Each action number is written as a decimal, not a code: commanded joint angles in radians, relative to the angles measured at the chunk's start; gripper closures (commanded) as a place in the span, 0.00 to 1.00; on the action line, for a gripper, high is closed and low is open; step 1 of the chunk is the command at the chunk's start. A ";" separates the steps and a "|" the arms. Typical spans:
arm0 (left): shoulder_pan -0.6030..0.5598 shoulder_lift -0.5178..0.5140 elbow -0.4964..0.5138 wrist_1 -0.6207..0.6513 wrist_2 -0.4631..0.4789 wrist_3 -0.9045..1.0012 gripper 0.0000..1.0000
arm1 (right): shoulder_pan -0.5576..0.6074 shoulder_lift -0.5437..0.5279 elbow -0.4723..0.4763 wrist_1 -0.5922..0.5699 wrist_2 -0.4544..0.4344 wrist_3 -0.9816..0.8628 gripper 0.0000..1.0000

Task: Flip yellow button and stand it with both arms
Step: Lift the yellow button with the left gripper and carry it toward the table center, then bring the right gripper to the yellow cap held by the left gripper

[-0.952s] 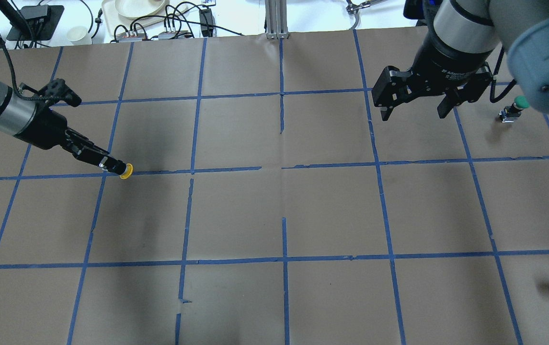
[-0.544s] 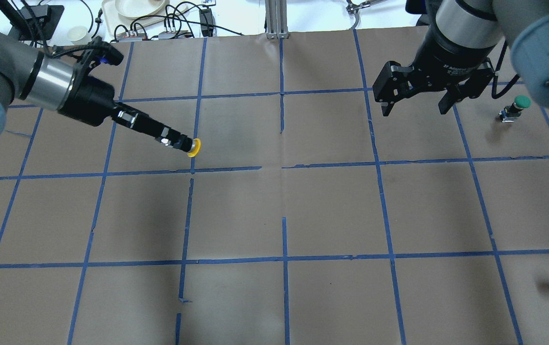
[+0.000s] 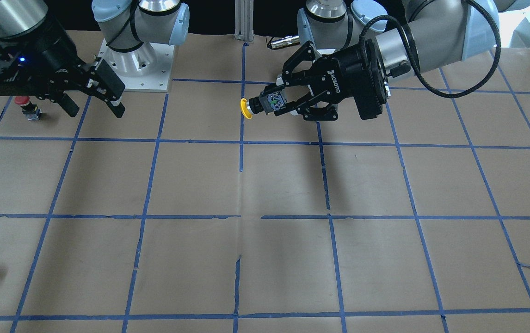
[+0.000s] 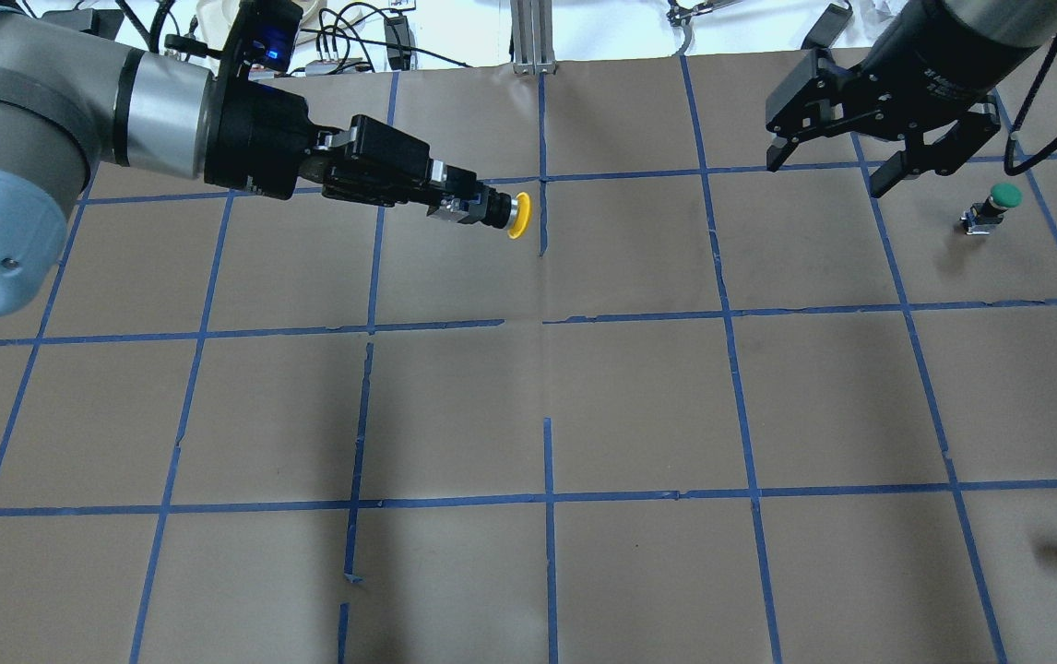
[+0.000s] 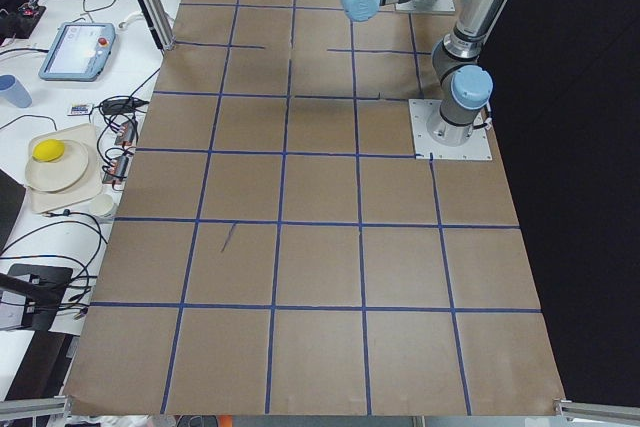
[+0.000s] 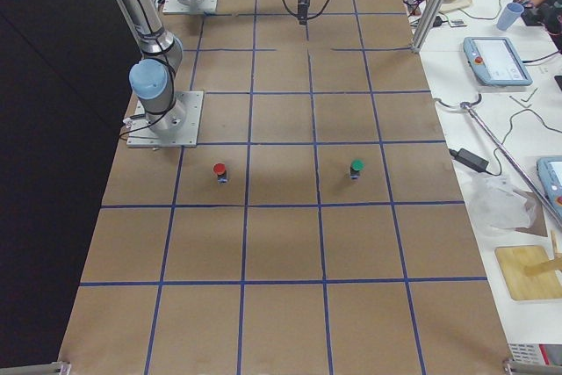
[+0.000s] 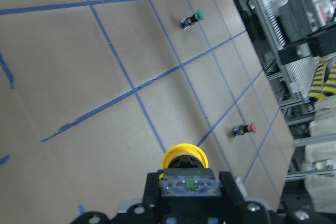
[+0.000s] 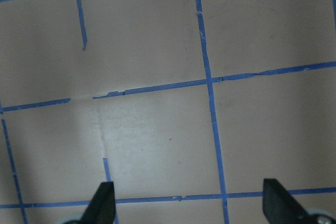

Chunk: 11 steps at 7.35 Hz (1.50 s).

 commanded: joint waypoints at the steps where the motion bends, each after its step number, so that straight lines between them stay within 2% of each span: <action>1: -0.034 0.011 -0.002 0.017 -0.164 -0.199 0.93 | -0.125 -0.001 0.005 0.154 0.317 0.005 0.06; 2: -0.055 0.019 -0.002 0.020 -0.246 -0.241 0.94 | -0.161 -0.001 0.007 0.242 0.448 -0.004 0.07; 3: -0.070 0.016 0.003 0.029 -0.282 -0.258 0.96 | -0.166 -0.002 0.014 0.268 0.548 -0.004 0.06; 5: -0.077 0.008 0.000 0.046 -0.363 -0.273 0.97 | -0.155 -0.028 0.092 0.365 1.001 0.005 0.01; 6: -0.078 -0.001 -0.005 0.058 -0.377 -0.273 0.97 | -0.129 -0.071 0.129 0.400 1.020 0.008 0.00; 8: -0.080 0.005 -0.007 0.058 -0.377 -0.273 0.98 | -0.097 -0.080 0.143 0.408 1.041 -0.004 0.00; 11: -0.080 0.006 -0.005 0.074 -0.367 -0.270 0.98 | -0.072 -0.113 0.189 0.402 1.004 -0.010 0.01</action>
